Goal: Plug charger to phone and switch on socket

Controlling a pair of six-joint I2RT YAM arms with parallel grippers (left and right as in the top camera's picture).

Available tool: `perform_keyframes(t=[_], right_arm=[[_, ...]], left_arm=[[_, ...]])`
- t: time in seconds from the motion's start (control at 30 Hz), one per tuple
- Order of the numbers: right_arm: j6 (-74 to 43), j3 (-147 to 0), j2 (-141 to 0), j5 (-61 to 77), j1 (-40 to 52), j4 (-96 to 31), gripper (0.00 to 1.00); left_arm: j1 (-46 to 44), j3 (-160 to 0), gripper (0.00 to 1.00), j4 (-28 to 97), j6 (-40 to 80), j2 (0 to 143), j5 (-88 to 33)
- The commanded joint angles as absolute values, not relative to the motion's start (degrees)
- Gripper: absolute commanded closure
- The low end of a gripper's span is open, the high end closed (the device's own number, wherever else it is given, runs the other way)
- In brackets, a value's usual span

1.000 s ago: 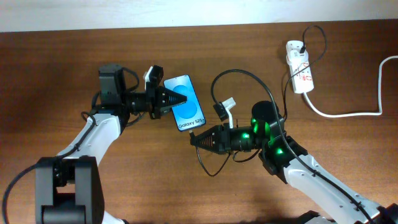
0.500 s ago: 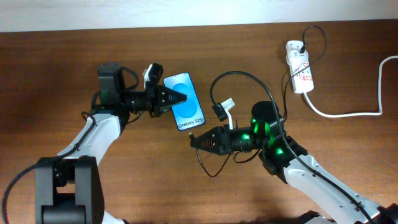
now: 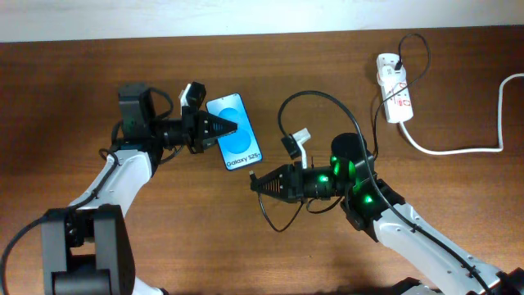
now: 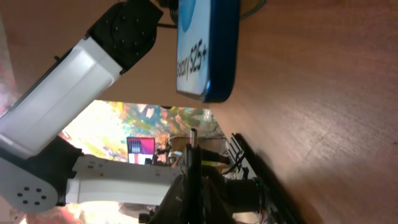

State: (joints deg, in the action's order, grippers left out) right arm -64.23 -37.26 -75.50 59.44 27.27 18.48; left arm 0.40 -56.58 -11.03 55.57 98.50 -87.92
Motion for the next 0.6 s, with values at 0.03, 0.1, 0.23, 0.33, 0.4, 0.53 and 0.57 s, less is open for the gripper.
perform_keyframes(t=[0.03,0.1,0.23,0.33,0.4,0.53,0.57], right_arm=[[-63.9,-36.8,-75.7,57.8,27.7,18.7,0.96],[-63.3,-36.8,-75.7,57.5,27.7,18.7,0.96],[-62.8,-36.8,-75.7,56.1,27.7,18.7,0.96],[-62.8,-36.8,-75.8,56.1,27.7,18.7,0.96],[-62.8,-36.8,-75.8,56.1,27.7,18.7,0.96],[-61.7,-36.8,-75.8,56.4,27.7,18.7,0.96],[-61.7,-36.8,-75.8,56.5,27.7,18.7,0.96]], left_arm=[[0.5,-57.2,1.00,-11.5,55.7,98.5,-90.1],[0.5,-57.2,1.00,-11.5,55.7,98.5,-90.1],[0.5,-57.2,1.00,-11.5,55.7,98.5,-90.1],[0.5,-57.2,1.00,-11.5,55.7,98.5,-90.1],[0.5,-57.2,1.00,-11.5,55.7,98.5,-90.1],[0.5,-57.2,1.00,-11.5,55.7,98.5,-90.1],[0.5,-57.2,1.00,-11.5,55.7,98.5,-90.0]])
